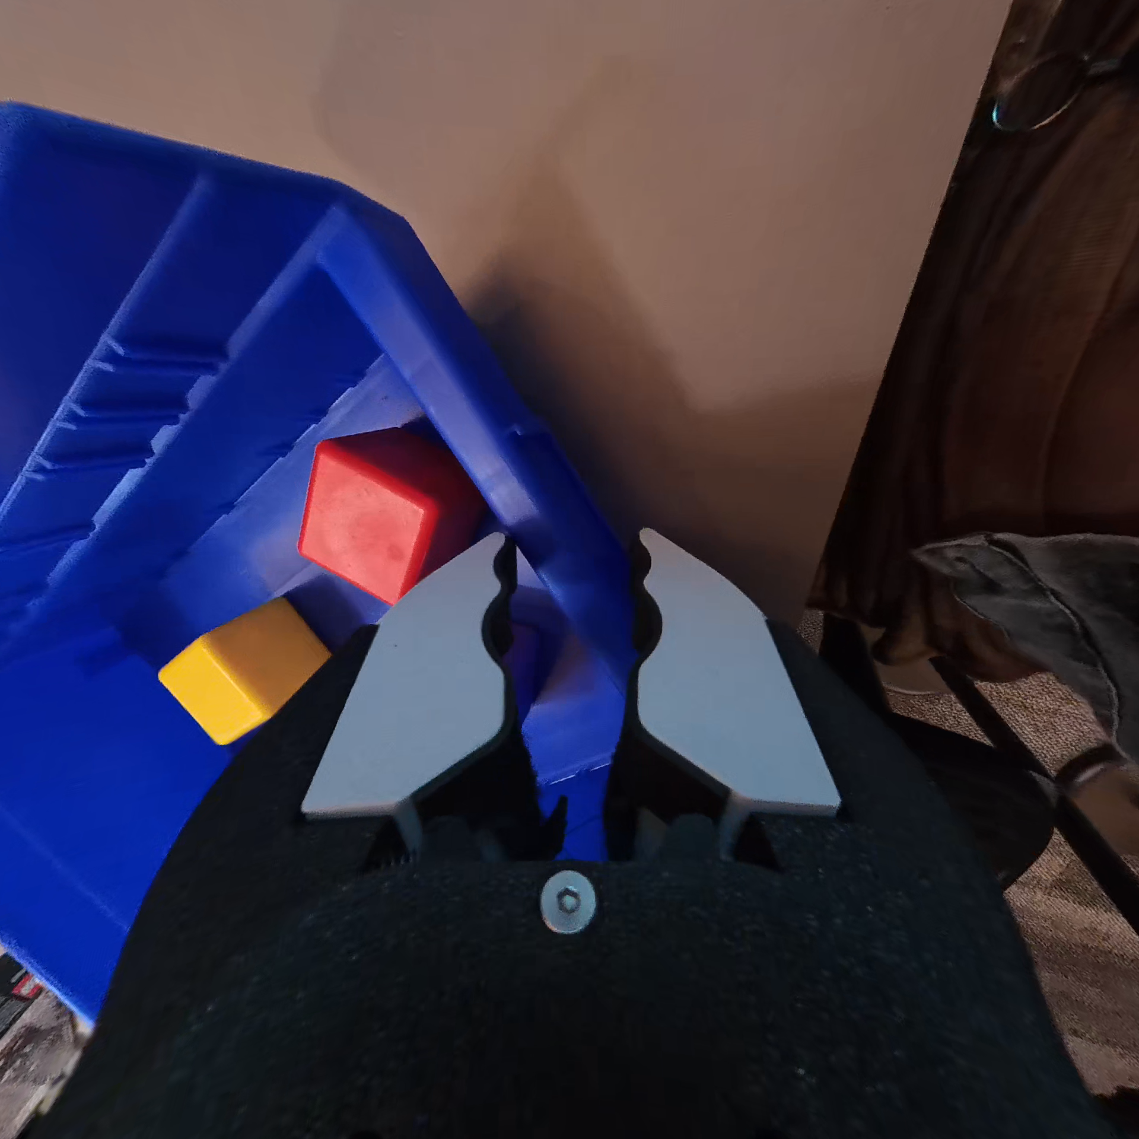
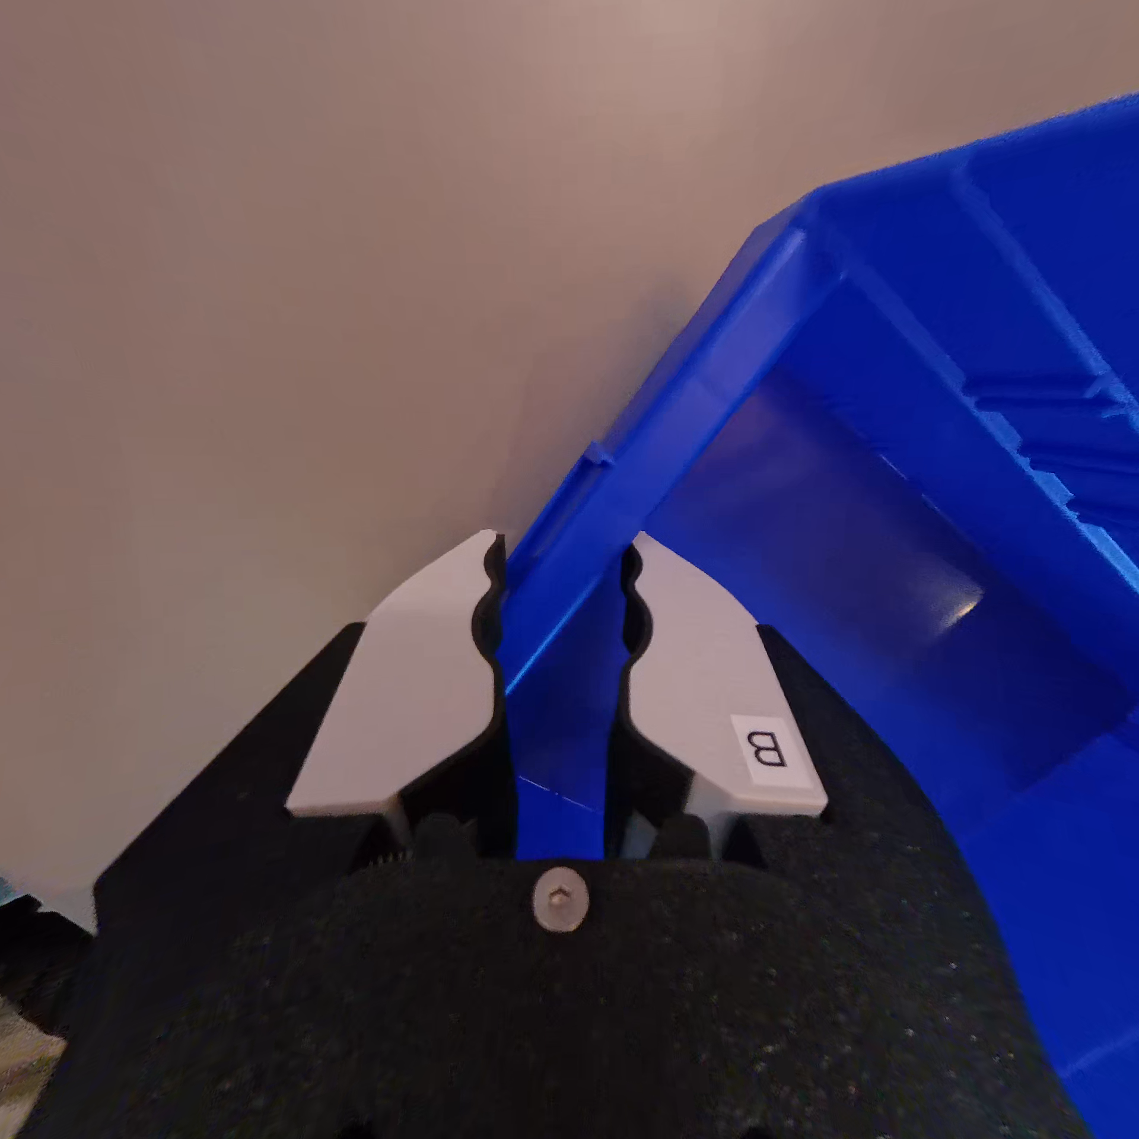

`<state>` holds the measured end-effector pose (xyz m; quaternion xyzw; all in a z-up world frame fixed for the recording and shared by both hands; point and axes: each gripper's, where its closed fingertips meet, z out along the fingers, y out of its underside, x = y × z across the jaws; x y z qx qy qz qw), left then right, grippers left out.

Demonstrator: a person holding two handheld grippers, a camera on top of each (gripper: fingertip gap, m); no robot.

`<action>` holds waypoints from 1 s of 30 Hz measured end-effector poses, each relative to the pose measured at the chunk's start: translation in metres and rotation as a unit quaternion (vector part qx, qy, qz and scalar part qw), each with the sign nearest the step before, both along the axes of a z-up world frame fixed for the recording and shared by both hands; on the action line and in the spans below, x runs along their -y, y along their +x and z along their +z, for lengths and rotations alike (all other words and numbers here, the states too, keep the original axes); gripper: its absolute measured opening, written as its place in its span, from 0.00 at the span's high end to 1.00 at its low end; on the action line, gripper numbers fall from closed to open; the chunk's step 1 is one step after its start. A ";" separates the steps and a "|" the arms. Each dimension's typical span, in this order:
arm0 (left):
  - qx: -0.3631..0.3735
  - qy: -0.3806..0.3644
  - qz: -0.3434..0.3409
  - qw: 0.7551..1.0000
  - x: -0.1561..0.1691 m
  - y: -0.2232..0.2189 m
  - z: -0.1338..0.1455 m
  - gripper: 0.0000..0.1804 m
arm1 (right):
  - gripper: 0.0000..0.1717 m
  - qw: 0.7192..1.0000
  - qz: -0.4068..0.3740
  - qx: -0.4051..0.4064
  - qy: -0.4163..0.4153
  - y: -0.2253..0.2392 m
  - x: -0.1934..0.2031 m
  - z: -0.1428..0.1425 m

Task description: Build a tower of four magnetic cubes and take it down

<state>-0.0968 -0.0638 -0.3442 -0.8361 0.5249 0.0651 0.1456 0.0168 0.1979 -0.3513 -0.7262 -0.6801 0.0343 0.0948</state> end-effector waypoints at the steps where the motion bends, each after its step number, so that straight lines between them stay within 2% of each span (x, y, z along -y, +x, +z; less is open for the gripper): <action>1: 0.003 0.000 -0.002 1.000 0.001 -0.001 0.000 0.81 | 0.79 1.000 0.007 0.000 0.000 0.002 0.002 0.000; 7: -0.023 -0.019 -0.038 0.999 0.018 -0.020 0.001 0.82 | 0.79 0.998 0.067 0.021 0.003 0.028 0.024 0.000; 12: -0.084 -0.033 -0.038 0.995 0.030 -0.057 0.001 0.83 | 0.81 0.993 0.091 0.074 0.020 0.078 0.046 0.000; 15: -0.118 -0.039 -0.004 0.992 0.039 -0.088 0.002 0.85 | 0.84 0.992 0.072 0.093 0.035 0.117 0.057 0.000; 20: -0.123 -0.013 0.086 0.989 0.048 -0.134 0.002 0.86 | 0.85 0.990 0.040 0.104 0.087 0.183 0.064 0.000; 25: -0.093 0.040 0.159 0.982 0.049 -0.159 0.003 0.84 | 0.84 0.991 0.024 0.058 0.115 0.216 0.073 0.000; 30: -0.081 0.056 0.197 0.975 0.057 -0.178 0.004 0.83 | 0.84 0.989 0.041 0.071 0.126 0.248 0.080 0.000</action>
